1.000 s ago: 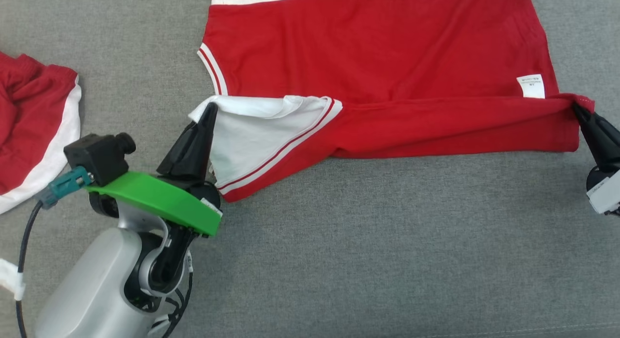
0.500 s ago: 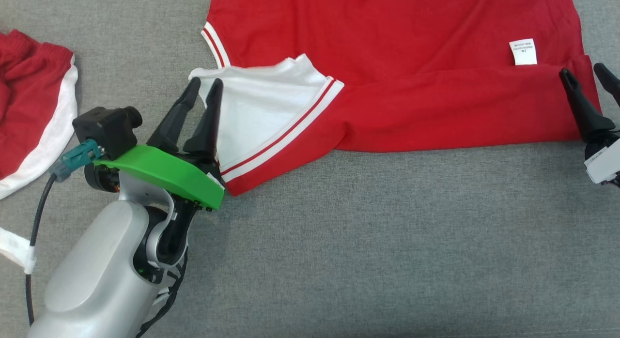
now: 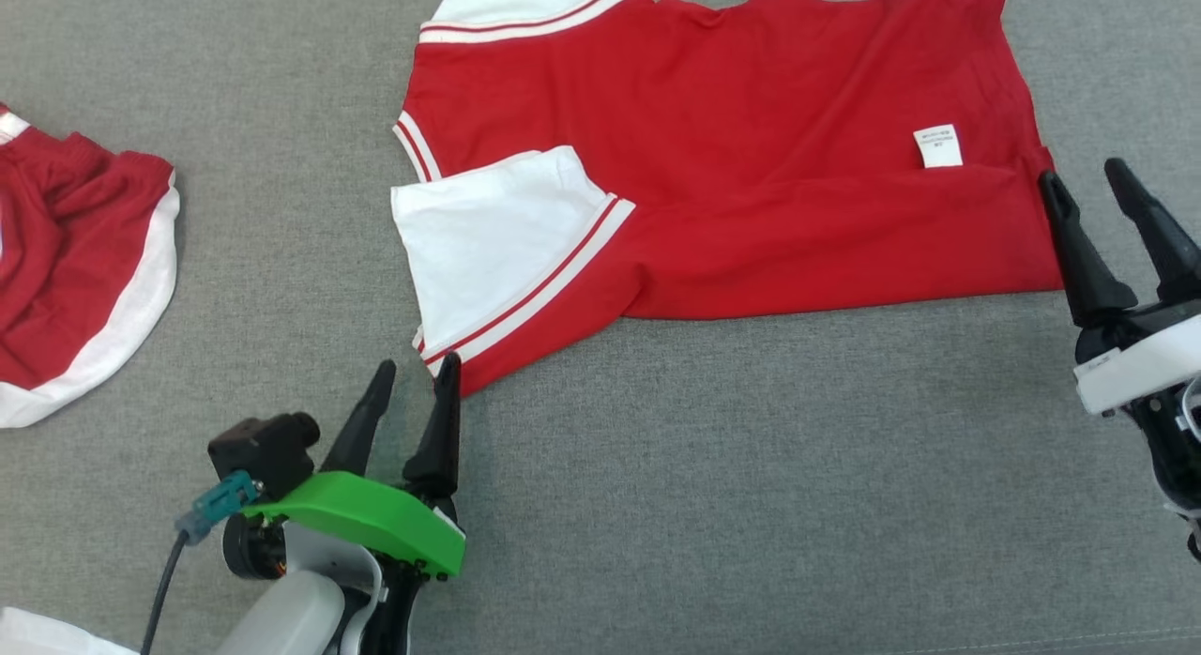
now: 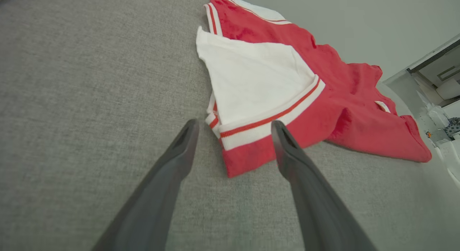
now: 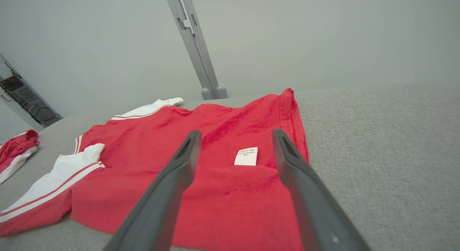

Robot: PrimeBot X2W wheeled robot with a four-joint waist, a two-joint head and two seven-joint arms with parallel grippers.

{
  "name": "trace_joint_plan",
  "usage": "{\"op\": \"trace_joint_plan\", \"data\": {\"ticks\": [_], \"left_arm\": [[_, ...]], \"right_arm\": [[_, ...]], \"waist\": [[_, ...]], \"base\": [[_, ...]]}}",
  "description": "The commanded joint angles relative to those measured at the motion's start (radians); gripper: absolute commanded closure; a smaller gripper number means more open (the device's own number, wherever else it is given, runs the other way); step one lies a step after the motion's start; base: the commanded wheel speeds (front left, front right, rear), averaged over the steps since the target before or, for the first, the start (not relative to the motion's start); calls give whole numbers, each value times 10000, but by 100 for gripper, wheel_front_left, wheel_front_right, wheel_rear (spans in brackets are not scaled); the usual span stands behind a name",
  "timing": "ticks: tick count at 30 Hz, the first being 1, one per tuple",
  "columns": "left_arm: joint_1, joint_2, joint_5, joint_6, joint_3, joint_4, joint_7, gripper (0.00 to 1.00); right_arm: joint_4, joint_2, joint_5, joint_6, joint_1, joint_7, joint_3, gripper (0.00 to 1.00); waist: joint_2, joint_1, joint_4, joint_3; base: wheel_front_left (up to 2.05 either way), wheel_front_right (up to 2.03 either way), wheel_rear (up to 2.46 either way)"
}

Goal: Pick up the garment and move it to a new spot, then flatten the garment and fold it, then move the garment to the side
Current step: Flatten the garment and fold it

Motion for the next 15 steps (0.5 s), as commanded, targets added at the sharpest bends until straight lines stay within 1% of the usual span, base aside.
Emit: {"op": "trace_joint_plan", "data": {"ticks": [1,5,11,12,13,14,15], "left_arm": [[182,-47,-155,-9,12,187,45,0],[309,-274,-512,-119,7,758,252,0],[-13,-536,-972,-466,-11,1474,636,0],[-59,-564,-1030,-527,-16,1562,661,2],[-110,-632,-1094,-560,38,1666,623,14],[-168,-643,-1098,-607,67,1760,576,37],[-217,-673,-1142,-649,110,1861,565,54]], "right_arm": [[-160,128,-148,-18,270,-26,-171,0],[-441,434,-363,-18,793,-27,-374,0],[-425,585,-430,-18,1131,-28,-522,0],[-406,596,-430,-18,1170,-28,-551,0],[-375,610,-437,-18,1212,-28,-576,0],[-354,617,-448,-18,1239,-28,-581,0],[-312,636,-446,-18,1267,-28,-592,0]], "waist": [[0,0,-75,-353],[0,0,-158,-539],[0,0,-354,-618],[0,0,-380,-612],[0,0,-403,-600],[0,0,-420,-585],[0,0,-433,-571]], "base": [[0,0,0],[0,0,0],[0,0,0],[0,0,0],[0,0,0],[0,0,0],[0,0,0]]}}
